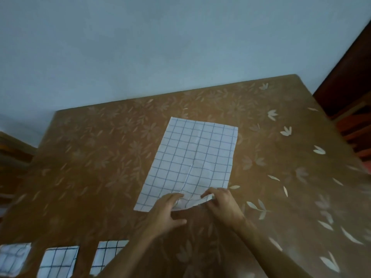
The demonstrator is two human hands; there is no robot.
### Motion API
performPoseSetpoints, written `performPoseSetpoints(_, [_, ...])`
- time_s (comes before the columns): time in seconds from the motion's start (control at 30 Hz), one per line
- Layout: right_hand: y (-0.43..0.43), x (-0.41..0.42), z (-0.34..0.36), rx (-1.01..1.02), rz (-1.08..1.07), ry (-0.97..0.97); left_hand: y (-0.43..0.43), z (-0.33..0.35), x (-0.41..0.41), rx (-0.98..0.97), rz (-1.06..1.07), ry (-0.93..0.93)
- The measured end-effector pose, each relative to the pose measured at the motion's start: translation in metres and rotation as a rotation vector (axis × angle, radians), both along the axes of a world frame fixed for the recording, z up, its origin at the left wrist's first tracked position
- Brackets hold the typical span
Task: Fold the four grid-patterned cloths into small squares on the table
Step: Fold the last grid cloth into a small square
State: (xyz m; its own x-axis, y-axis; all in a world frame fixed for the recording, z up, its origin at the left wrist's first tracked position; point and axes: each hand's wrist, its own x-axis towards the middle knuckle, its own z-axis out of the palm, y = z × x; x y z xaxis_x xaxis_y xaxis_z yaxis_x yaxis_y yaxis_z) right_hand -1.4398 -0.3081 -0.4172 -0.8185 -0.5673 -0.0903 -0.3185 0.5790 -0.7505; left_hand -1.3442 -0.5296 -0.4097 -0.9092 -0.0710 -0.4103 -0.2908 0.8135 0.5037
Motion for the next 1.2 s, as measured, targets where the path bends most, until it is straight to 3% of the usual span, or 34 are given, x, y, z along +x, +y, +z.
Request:
performPoseSetpoints(0.33, [0.078, 0.113, 0.034, -0.261, -0.269, -0.257, -0.006, 0.003, 0.127, -0.127, 0.199, 0.161])
performPoseSetpoints(0.57, [0.122, 0.183, 0.038, -0.283, -0.312, -0.317, 0.002, 0.008, 0.216, 0.219, 0.423, 0.032])
performPoseSetpoints(0.73, [0.148, 0.216, 0.044, -0.253, -0.327, -0.348, 0.018, 0.029, 0.249, 0.402, 0.505, 0.1])
performPoseSetpoints(0.93, [0.156, 0.217, 0.044, -0.251, -0.436, -0.395, 0.021, 0.042, 0.269, 0.579, 0.589, 0.054])
performPoseSetpoints(1.1, [0.15, 0.202, 0.036, -0.207, -0.472, -0.393, 0.02, 0.033, 0.265, 0.591, 0.555, -0.095])
performPoseSetpoints(1.2, [0.147, 0.187, 0.028, -0.164, -0.505, -0.405, 0.024, 0.022, 0.252, 0.524, 0.533, -0.094])
